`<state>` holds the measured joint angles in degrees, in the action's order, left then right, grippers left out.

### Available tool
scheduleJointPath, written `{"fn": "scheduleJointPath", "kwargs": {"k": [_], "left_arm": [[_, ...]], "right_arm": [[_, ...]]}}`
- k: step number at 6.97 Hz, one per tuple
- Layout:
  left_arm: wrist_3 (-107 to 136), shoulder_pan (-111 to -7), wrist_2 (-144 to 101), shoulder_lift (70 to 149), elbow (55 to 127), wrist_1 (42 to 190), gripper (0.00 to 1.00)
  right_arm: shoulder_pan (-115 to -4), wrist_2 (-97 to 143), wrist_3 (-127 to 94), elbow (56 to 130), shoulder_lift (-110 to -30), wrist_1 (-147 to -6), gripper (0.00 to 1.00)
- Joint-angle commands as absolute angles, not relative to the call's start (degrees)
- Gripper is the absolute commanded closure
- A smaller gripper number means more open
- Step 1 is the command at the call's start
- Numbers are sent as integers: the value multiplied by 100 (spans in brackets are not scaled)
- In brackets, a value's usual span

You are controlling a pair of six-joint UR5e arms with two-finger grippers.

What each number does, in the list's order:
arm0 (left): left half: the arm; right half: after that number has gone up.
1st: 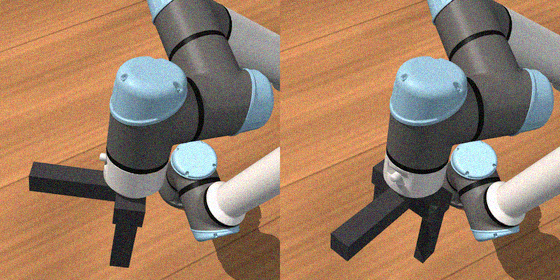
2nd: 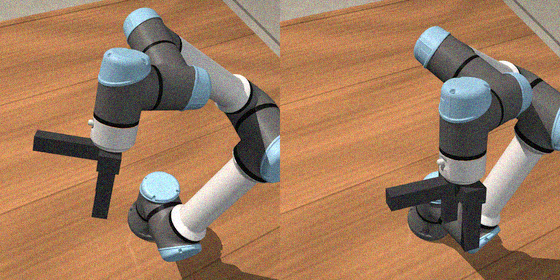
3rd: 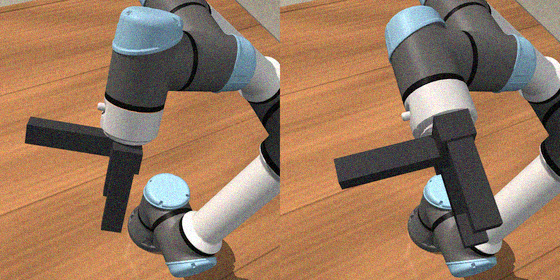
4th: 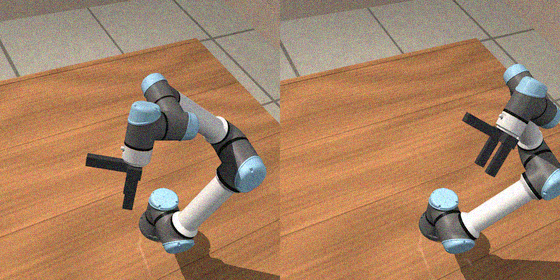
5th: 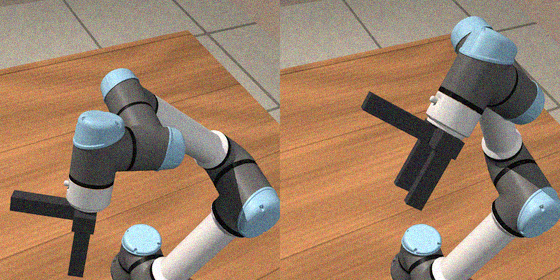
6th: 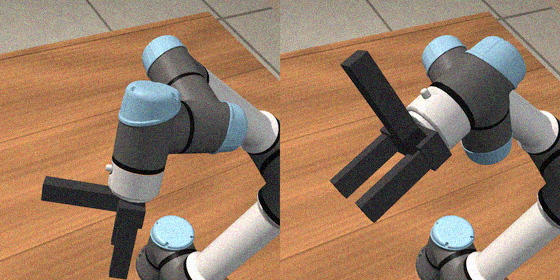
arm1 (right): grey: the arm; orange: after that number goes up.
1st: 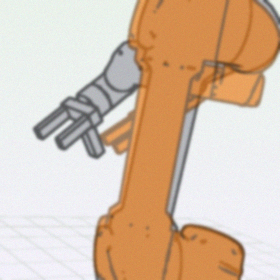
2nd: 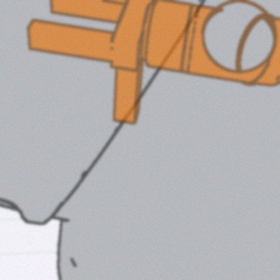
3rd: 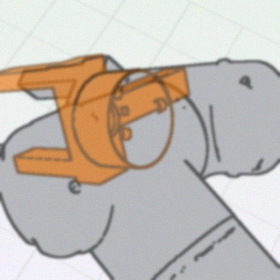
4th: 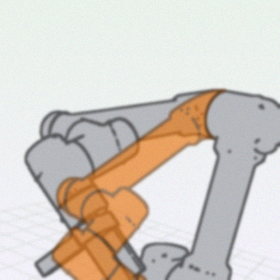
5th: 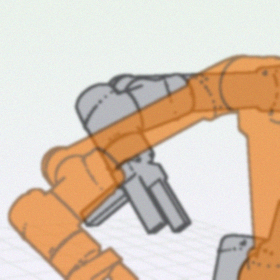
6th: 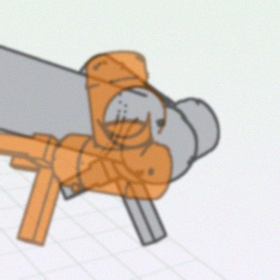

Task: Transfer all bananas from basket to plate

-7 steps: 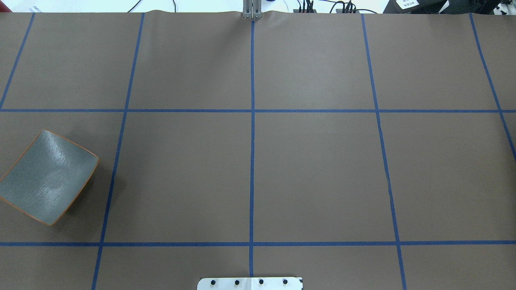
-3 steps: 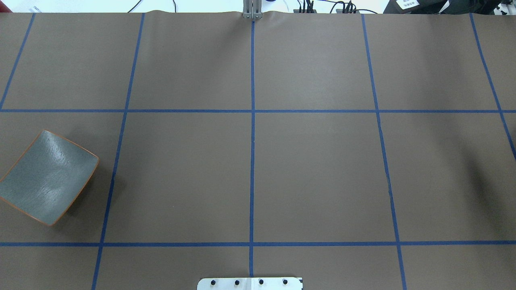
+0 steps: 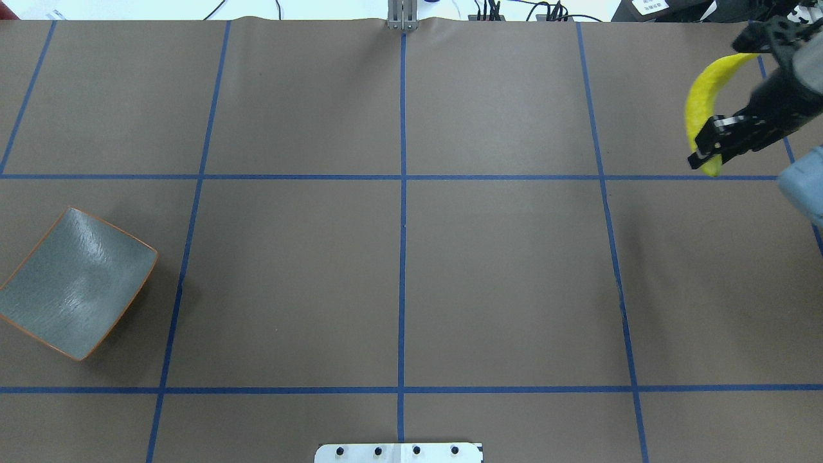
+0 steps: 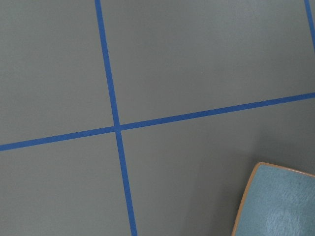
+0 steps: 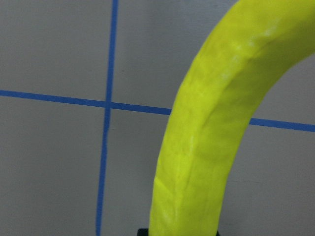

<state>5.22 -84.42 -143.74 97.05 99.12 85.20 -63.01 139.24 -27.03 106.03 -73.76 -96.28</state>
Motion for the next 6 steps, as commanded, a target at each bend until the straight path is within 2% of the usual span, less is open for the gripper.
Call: {"fn": "scheduleJointPath", "kwargs": {"k": [1,3,4,6], "left_arm": [[1629,-7799,-14921,10333,9914,8621,0],[2745,-7246,-14941,10730,9870,9495,0],[3621,-6781,-14907,10862,9835,10249,0],[4793,-6487,-14941,11125,9442,11717,0]], "right_arm": [[-5181,13869,-4072,10608,-6289,-9571,100],[-4669,13808,-5032,10564,-5933,-8777,100],[-4380,13721,-5584,10521,-5950,-7867,100],[-3983,13335,-6544,10442,-5968,-6195,100]]}}
